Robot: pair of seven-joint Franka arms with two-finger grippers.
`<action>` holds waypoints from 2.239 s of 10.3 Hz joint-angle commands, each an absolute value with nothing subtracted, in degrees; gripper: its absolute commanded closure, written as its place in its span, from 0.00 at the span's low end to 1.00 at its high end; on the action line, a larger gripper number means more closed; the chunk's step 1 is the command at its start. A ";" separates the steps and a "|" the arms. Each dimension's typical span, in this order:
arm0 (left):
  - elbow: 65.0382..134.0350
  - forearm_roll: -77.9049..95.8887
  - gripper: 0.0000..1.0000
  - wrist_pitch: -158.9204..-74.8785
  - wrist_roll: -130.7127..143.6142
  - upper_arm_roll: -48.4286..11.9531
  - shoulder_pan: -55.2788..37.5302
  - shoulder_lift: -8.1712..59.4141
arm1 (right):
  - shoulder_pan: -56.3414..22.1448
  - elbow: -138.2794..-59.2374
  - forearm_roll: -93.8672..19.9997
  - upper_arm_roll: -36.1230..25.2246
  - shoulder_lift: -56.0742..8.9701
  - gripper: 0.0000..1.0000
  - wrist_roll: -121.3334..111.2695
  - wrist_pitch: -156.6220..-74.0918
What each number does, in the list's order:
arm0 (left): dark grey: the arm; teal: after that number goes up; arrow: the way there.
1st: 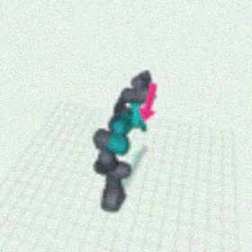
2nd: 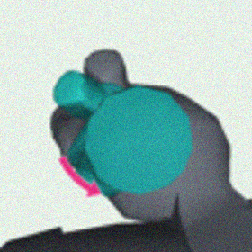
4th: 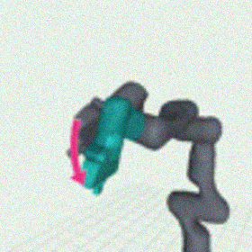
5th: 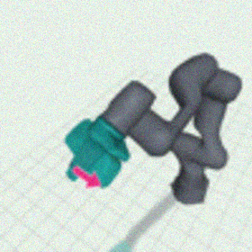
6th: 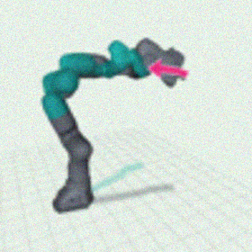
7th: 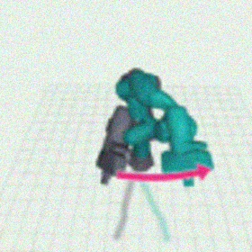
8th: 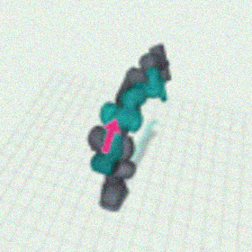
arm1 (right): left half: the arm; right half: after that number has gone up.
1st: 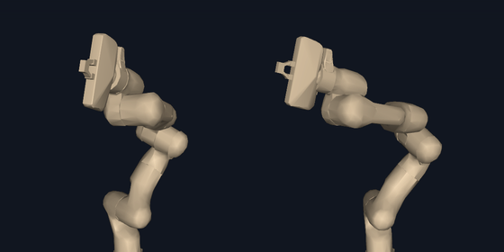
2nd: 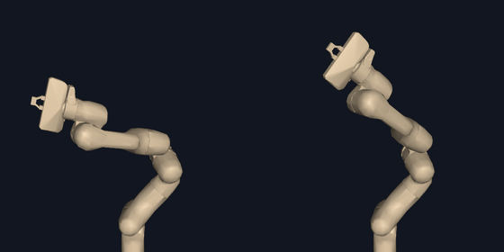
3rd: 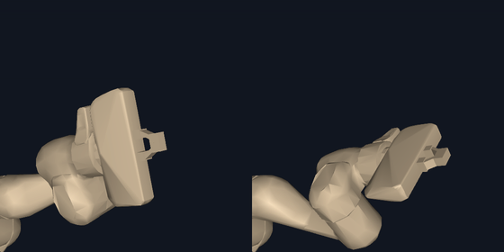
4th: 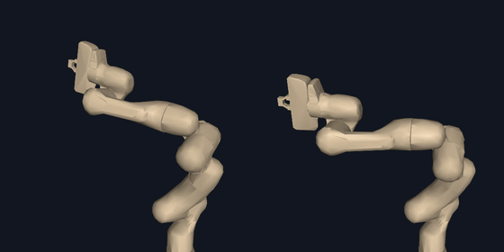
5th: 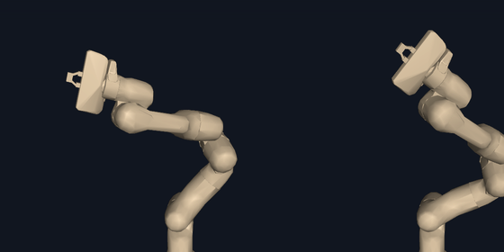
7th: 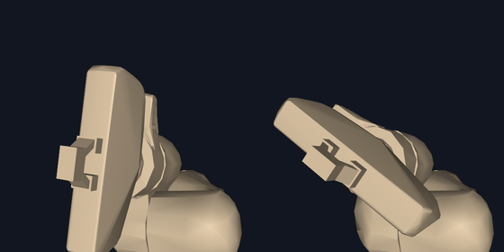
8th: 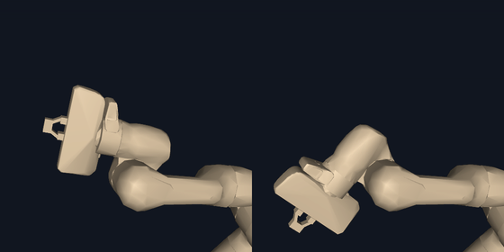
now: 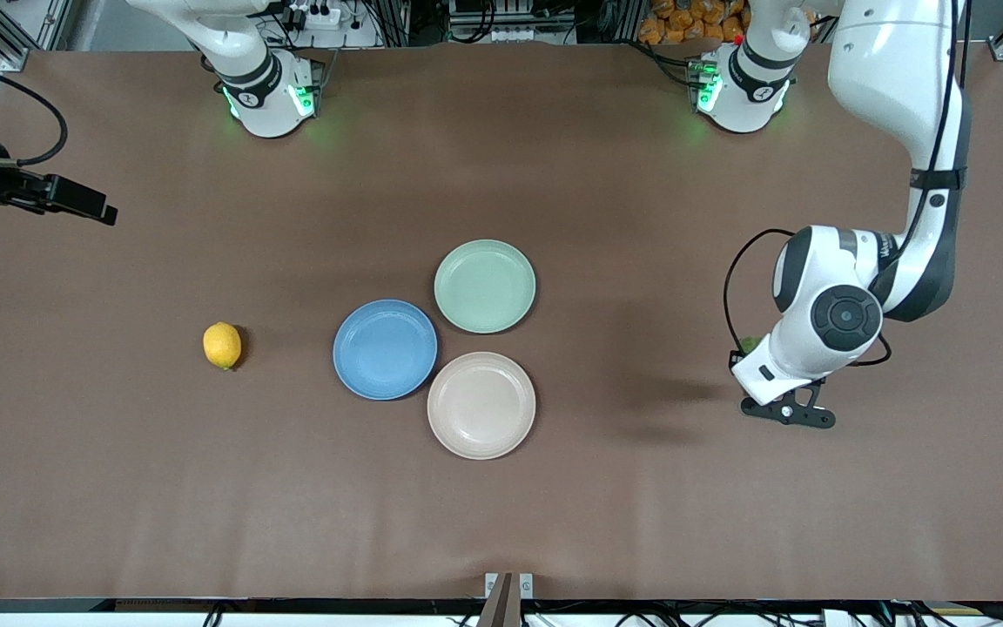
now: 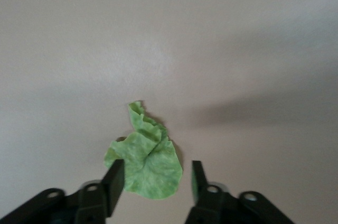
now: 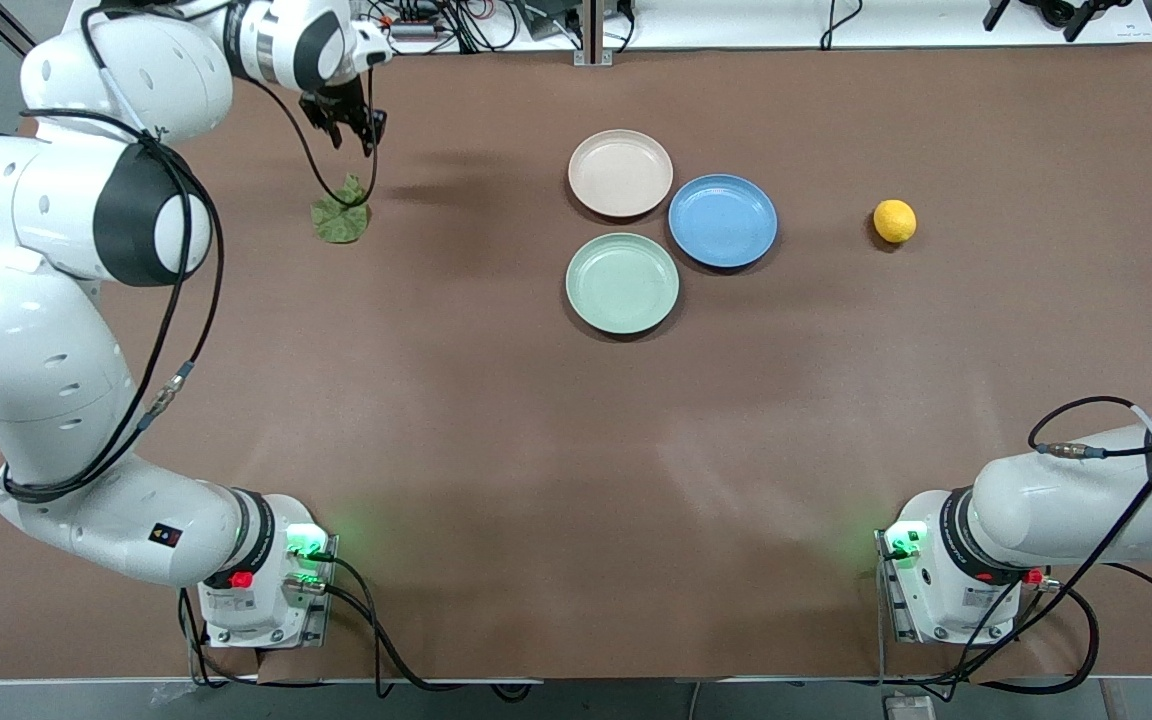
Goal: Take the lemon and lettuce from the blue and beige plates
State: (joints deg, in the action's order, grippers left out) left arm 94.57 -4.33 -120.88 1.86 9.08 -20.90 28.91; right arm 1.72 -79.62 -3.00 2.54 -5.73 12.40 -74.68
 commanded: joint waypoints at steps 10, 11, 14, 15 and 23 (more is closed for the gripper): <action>82.96 -3.16 0.00 -84.40 1.50 8.35 -19.60 4.51 | 1.93 -86.75 -1.76 3.16 -1.14 0.00 12.04 -79.63; 83.23 -3.16 0.00 -83.77 1.76 8.26 -19.43 2.48 | 1.93 -86.75 -1.76 3.16 -1.23 0.00 12.04 -79.54; 84.55 0.95 0.00 -83.50 1.41 1.12 -9.55 -0.44 | 2.02 -86.75 -1.76 3.16 -1.23 0.00 11.95 -79.54; 84.46 0.88 0.00 -83.50 1.49 -4.95 -2.97 -0.44 | 2.02 -86.75 -1.76 3.16 -1.23 0.00 11.95 -79.45; 84.55 -0.09 0.00 -83.41 1.50 -7.38 1.14 -0.70 | 2.11 -86.75 -1.76 3.16 -1.23 0.00 11.87 -79.37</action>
State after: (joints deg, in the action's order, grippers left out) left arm 83.51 -0.40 -83.43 1.93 -6.65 -0.19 0.53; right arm 1.68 -85.19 -2.24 2.84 -2.78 12.30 -78.95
